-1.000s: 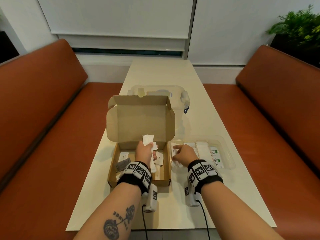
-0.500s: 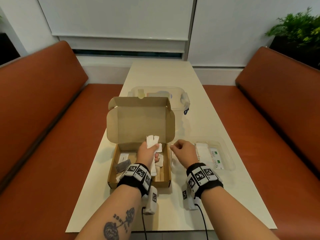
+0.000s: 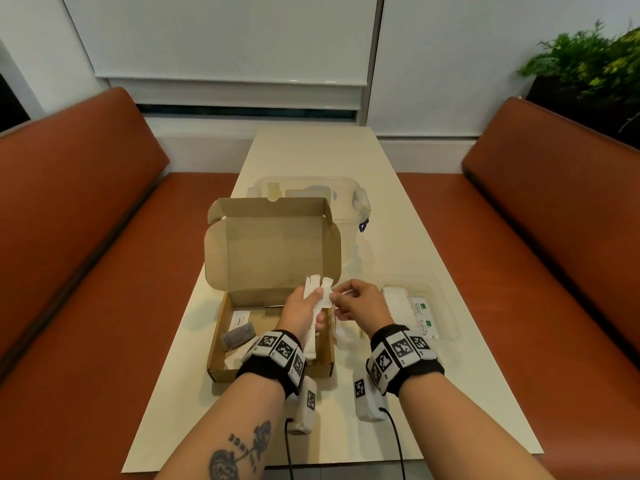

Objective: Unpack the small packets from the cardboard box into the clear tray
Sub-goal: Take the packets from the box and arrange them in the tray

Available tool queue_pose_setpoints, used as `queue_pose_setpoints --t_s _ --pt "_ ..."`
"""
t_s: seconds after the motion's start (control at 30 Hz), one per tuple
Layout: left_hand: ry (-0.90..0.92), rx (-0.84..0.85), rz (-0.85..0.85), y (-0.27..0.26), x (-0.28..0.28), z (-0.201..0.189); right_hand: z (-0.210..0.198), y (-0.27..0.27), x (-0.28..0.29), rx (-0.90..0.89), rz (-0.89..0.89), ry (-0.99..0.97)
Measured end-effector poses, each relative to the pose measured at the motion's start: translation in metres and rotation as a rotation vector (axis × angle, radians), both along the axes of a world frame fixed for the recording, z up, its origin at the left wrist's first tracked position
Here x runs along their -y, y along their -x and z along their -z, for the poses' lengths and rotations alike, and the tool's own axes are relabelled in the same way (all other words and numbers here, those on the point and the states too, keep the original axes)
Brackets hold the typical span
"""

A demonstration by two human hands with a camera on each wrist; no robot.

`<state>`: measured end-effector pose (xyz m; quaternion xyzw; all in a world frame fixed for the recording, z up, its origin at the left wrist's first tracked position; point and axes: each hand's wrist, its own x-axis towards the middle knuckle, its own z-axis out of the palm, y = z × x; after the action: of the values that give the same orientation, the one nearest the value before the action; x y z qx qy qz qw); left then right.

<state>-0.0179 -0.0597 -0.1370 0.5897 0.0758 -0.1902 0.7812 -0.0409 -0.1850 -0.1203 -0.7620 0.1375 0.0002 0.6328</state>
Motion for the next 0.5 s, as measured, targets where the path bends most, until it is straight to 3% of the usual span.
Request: queue_pose_setpoints --t_s 0.3,0.5 --pt "-0.007 0.009 -0.002 0.001 0.009 -0.005 -0.001 0.001 0.022 0.005 0.021 0.007" --pt "-0.048 0.018 0.041 0.004 0.023 -0.006 -0.009 0.007 0.043 -0.035 -0.132 0.186"
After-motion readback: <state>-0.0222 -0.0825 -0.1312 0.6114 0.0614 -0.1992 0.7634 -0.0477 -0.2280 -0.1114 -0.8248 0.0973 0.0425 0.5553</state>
